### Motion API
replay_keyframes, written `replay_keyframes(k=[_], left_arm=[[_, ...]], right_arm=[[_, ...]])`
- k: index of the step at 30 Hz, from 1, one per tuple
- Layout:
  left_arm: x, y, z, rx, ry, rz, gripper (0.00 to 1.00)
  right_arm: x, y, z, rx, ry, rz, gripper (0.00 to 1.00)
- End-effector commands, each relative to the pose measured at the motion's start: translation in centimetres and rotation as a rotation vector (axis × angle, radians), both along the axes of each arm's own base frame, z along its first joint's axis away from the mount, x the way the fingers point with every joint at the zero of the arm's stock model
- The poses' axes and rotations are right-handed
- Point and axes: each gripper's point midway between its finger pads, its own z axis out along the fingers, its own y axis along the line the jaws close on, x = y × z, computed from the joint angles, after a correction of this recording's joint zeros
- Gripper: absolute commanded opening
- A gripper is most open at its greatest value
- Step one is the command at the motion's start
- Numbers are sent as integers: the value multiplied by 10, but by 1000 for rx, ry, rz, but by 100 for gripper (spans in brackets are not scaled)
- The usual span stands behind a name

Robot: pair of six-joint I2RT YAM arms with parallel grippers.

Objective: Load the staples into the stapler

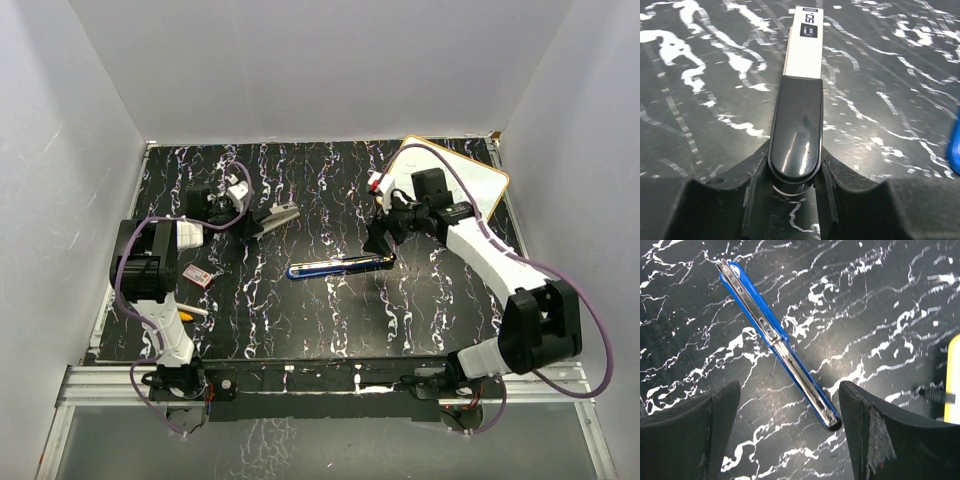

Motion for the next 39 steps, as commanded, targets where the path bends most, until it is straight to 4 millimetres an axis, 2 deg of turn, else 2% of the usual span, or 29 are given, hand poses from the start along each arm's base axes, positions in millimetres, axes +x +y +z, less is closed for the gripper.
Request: replay_keyframes(k=[1,5,9,11,12,17,22,29,36,39], left_arm=[[-46,-40,59,-68,-87,-378,0],[-72,-50,51,8,-98,-516,0],[-78,-56,44,6,-95,-561,0],[-83,-61,40,13,-103,-590,0],[-84,-63,40,10,-111,-599,0],[-95,-71,38,-12,-114,-629,0],[-100,-75,36,-26,-115,-643,0],[-102,-77,36,-41,-102,-645,0],[-99,-76,30,-37,-84,-624,0],[-99,-76,29,-35,-78,-621,0]], right_arm=[[26,38,38,115,-199,154,81],[42,79,29,143,-285,258,80],[48,131,13,199,-312,367,80],[47,152,-9,192,-267,404,80],[55,166,-4,218,-299,421,80],[63,200,-27,241,-206,443,82],[69,217,-39,277,-132,440,78],[70,227,-49,308,-63,446,56],[63,229,-55,310,-38,458,55],[66,230,-55,306,-47,454,45]])
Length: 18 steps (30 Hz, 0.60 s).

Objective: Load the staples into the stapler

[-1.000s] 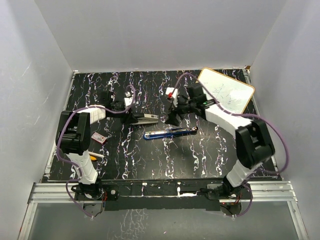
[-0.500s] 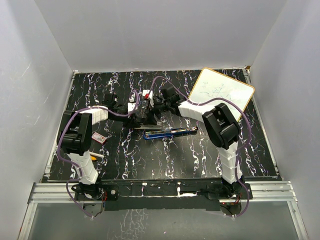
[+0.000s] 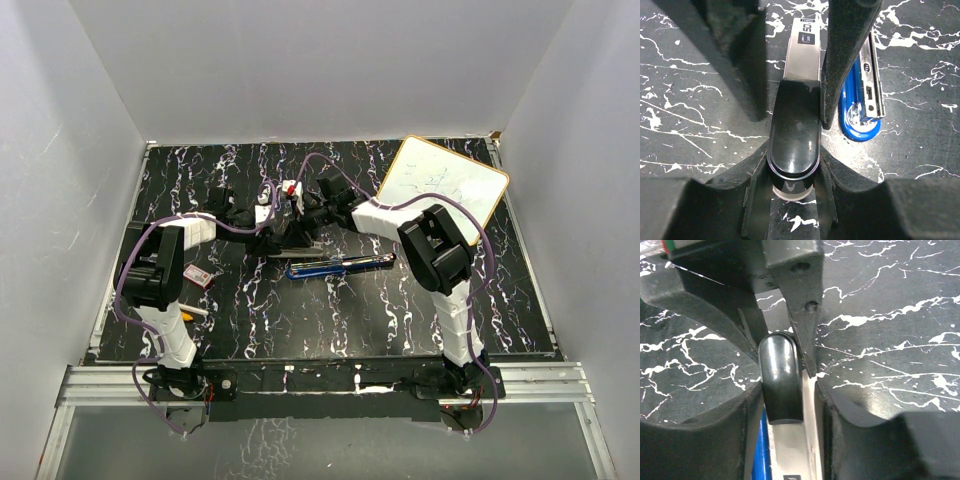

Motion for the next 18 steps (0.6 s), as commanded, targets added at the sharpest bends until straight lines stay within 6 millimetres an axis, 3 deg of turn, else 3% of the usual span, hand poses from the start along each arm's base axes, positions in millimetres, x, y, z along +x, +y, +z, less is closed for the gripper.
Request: replay_keyframes(k=[1,6,9,13,18], left_arm=[[-9,-11,16,-79,-3,-45,0],[-8,-8,14,-67,9,-31,0],[-6,-4,14,-72,20,-17,0],[-5,4,14,-83,24,-1,0],[-3,3,15,-97,25,-5,0]], right_arm=[[16,14,23,59,-93,3,40],[16,10,39,69,-132,36,18],[23,-4,53,84,-161,36,8],[29,-29,69,119,-193,41,8],[28,-52,70,128,-202,38,8]])
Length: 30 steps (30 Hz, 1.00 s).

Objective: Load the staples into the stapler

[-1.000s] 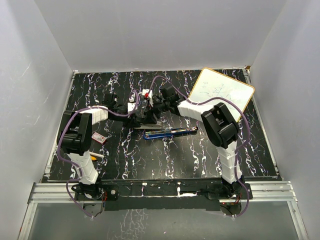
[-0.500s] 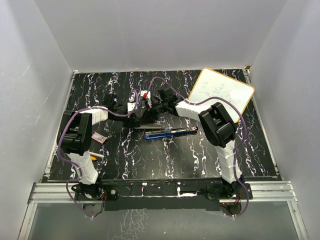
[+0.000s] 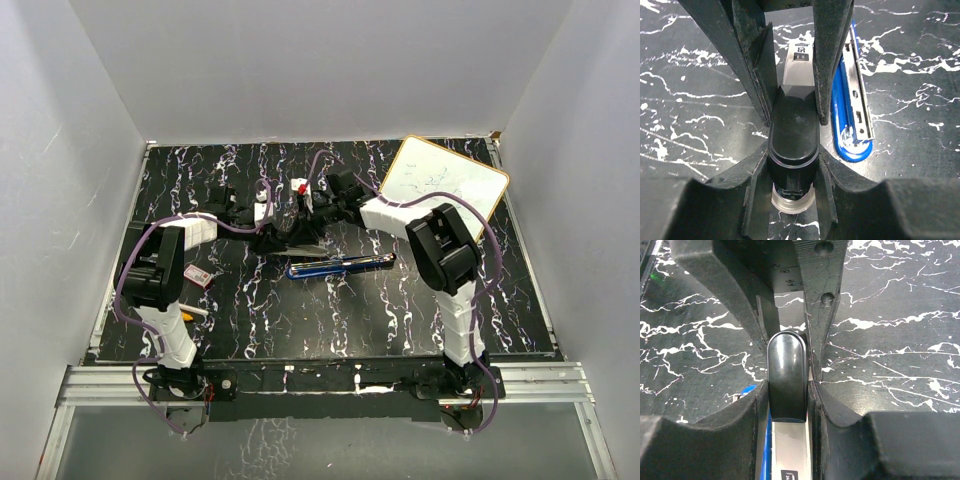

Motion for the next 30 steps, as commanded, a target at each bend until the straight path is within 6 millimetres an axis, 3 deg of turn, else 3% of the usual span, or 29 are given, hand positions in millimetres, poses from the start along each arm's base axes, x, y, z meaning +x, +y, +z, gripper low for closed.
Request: replay_keyframes(k=[1,18,23,30], left_arm=[[-6,10,4,-27,51,12,0],[-6,7,9,-62,56,-14,0],[-1,6,7,-67,59,0,0],[15,-6,6,-62,52,60,0]], right_arm=[[31,-39,59,87,-158,-54,8],[30,-71,84,222,-70,-120,8],[28,-74,75,228,-58,-145,8],[39,-71,41,104,-129,-216,8]])
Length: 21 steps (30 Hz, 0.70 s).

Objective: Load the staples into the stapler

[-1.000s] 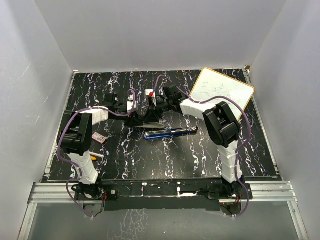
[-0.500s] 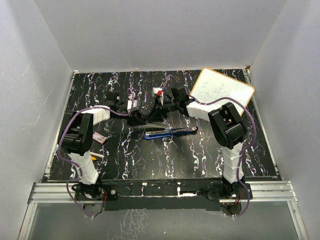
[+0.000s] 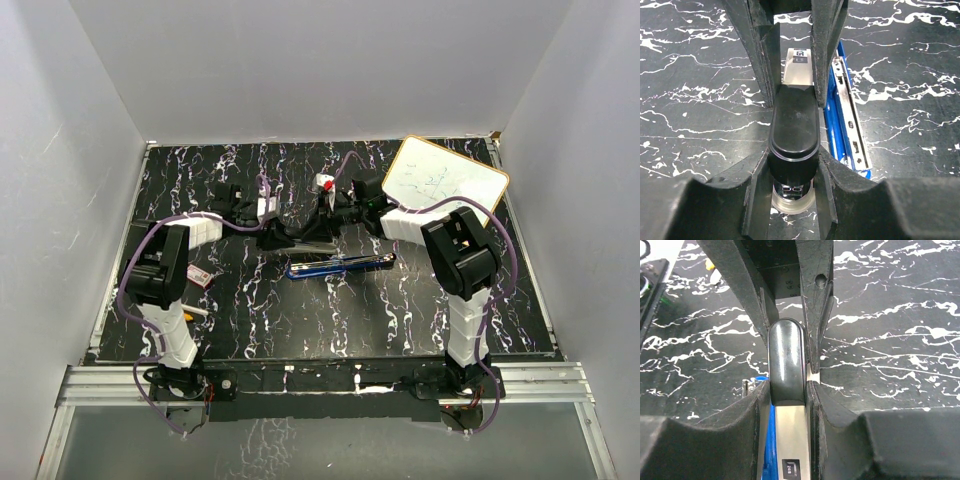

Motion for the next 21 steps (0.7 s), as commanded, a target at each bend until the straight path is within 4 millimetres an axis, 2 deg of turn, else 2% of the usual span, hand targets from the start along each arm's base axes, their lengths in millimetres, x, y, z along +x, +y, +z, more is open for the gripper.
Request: replay_keyframes(k=[1,5,12,21], left_arm=[[17,14,-16,65,54,111,0],[22,1,-21,78,63,103,0],[29,-8,-22,65,69,110,0],[26,-9,-28,79,80,99,0]], right_arm=[[40,-32,19,-40,-146,-137,10],[43,-30,9,-65,-155,-137,20],[39,-19,-9,-112,-161,-111,41],[39,-4,-23,-147,-158,-99,57]])
